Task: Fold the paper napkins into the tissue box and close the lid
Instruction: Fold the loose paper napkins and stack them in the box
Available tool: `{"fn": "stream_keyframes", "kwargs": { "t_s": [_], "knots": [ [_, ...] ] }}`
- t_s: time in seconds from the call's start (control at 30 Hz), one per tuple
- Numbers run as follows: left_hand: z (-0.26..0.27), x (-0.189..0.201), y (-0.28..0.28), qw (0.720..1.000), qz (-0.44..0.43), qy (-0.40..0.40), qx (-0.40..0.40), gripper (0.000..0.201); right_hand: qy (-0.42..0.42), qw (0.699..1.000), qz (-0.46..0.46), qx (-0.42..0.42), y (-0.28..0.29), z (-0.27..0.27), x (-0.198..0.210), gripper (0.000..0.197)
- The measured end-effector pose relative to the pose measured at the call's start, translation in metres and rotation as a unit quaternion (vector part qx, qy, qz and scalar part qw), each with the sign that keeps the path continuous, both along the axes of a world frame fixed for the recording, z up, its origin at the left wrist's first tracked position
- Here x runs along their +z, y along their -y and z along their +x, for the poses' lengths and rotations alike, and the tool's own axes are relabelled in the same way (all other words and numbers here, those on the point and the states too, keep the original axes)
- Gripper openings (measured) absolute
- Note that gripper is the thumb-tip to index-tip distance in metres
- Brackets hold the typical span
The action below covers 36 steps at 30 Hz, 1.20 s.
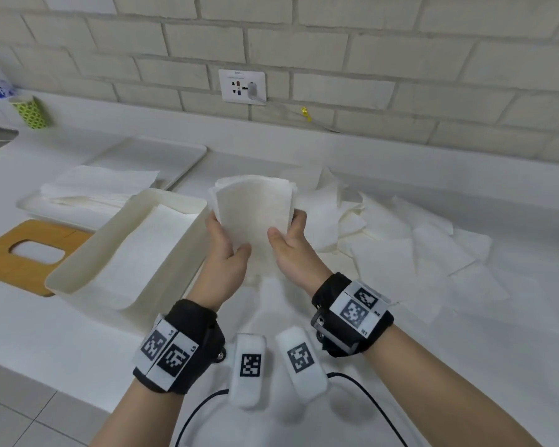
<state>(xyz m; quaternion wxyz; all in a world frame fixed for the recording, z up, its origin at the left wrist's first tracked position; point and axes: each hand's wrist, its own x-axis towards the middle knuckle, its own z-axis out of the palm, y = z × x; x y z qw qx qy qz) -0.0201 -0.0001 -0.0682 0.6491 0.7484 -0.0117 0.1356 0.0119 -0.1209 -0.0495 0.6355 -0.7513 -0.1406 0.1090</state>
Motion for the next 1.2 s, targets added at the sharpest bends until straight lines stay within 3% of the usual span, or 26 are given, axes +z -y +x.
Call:
{"fn": "stream_keyframes", "kwargs": {
  "t_s": [0.1,0.2,0.27,0.4,0.6,0.8,0.97,1.2],
  "knots": [
    [0.0,-0.011,-0.001,0.999,0.003,-0.046,-0.006,0.039,-0.018,0.999,-0.037,-0.009,-0.001,0.0,-0.012,0.009],
    [0.004,-0.003,0.002,1.0,-0.012,-0.006,0.018,0.038,-0.008,1.0,-0.018,-0.009,-0.005,0.002,-0.003,0.008],
    [0.005,-0.001,0.003,1.0,-0.024,0.009,0.017,0.041,-0.011,1.0,-0.004,-0.004,-0.005,0.002,0.0,0.013],
    [0.001,-0.012,0.002,0.999,-0.03,-0.041,-0.013,0.04,-0.046,0.998,-0.046,-0.007,-0.004,0.0,-0.009,0.027],
    [0.012,-0.008,0.001,1.0,-0.019,0.011,0.016,0.034,-0.027,0.999,-0.019,0.005,-0.005,0.003,-0.002,0.016],
    [0.008,-0.021,0.0,0.998,-0.005,-0.056,-0.019,0.032,-0.058,0.996,-0.066,-0.007,-0.001,0.001,-0.014,0.025],
    [0.015,-0.008,0.003,0.999,-0.026,-0.024,0.0,0.022,-0.034,0.999,-0.031,-0.016,0.001,0.003,-0.004,0.014],
    [0.006,-0.016,0.005,0.996,-0.058,-0.064,-0.02,0.027,0.014,0.994,-0.071,-0.08,0.004,0.005,-0.02,0.04]
  ]
}}
